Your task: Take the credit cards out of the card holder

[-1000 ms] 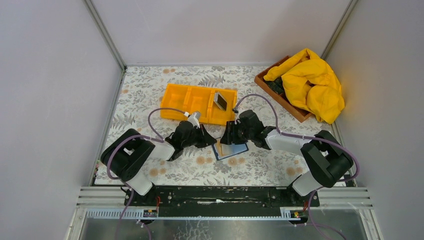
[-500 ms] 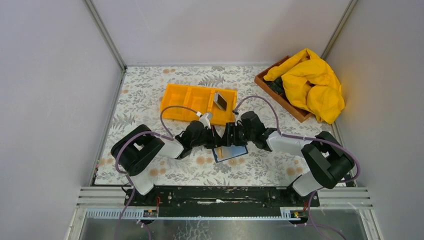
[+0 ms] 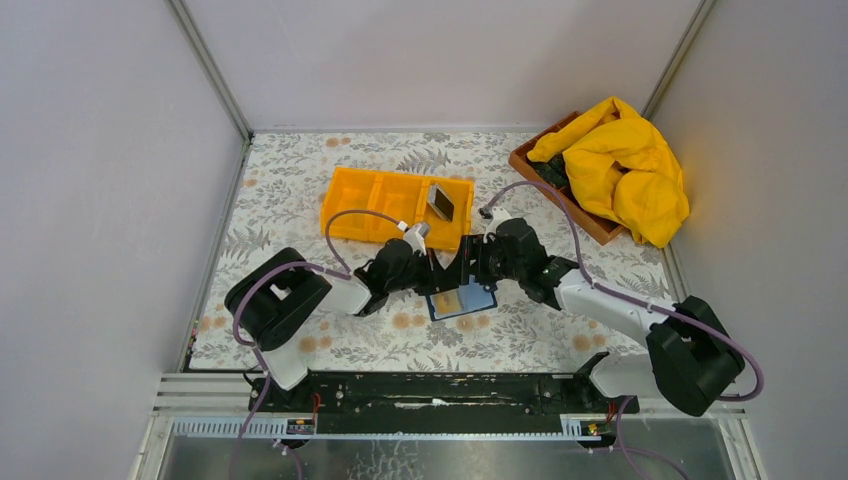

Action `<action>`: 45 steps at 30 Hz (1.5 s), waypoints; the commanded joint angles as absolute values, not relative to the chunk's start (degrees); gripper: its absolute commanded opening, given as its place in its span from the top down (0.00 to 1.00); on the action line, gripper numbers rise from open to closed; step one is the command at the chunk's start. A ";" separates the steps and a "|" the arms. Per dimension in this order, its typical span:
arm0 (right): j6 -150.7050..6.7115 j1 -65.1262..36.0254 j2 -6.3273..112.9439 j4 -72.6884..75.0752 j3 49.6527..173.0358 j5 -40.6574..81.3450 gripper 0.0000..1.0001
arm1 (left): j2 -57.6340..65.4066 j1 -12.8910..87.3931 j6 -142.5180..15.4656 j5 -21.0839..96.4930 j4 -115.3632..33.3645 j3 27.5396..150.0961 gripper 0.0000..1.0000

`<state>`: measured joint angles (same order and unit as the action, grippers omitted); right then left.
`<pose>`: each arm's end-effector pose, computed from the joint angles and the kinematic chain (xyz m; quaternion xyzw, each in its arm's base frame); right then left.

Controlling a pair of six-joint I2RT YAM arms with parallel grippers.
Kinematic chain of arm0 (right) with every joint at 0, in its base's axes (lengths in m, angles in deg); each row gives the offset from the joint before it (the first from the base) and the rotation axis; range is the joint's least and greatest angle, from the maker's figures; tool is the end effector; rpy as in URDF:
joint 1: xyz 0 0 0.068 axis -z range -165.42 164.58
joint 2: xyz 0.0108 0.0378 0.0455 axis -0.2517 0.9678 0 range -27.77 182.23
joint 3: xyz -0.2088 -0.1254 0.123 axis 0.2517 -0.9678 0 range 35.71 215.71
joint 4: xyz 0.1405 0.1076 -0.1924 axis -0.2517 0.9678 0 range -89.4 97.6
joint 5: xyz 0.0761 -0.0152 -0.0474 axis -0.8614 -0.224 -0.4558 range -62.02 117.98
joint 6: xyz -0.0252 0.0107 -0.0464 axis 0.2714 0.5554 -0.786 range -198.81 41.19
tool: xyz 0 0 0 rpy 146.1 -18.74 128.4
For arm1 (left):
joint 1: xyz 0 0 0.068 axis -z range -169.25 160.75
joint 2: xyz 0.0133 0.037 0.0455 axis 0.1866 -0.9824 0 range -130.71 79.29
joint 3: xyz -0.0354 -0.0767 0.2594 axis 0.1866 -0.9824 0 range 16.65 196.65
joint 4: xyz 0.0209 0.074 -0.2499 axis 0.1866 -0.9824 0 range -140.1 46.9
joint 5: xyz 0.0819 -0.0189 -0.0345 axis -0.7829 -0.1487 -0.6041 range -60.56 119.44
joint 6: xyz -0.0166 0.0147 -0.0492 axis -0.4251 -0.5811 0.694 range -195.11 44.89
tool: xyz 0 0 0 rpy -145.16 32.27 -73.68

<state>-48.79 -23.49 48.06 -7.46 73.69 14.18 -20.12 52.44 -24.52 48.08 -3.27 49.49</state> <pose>0.2151 0.1792 0.2127 -0.1204 0.8525 0.3649 0.3544 0.2253 -0.2158 0.1245 0.0195 0.8443 -0.4687 0.2593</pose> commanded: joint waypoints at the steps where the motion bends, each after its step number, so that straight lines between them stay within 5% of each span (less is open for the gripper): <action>1: -50.61 -23.22 43.75 -4.55 74.09 20.66 0.24 | -20.37 53.40 -24.04 46.79 -2.50 51.92 0.89; 11: -51.71 -23.22 33.99 -0.54 70.30 28.75 0.28 | -26.99 57.29 -23.72 44.30 -5.57 59.38 0.90; 23: -49.69 -23.21 36.58 -7.91 66.48 22.67 1.00 | -15.41 53.73 -30.34 38.89 -14.79 53.21 1.00; 45: -45.90 -23.22 53.92 -19.44 66.83 13.85 1.00 | -13.62 52.99 -29.40 40.91 -12.17 44.66 1.00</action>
<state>-46.58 -23.49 53.55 -15.89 66.47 14.99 -11.82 53.12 -28.34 39.86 -13.26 43.67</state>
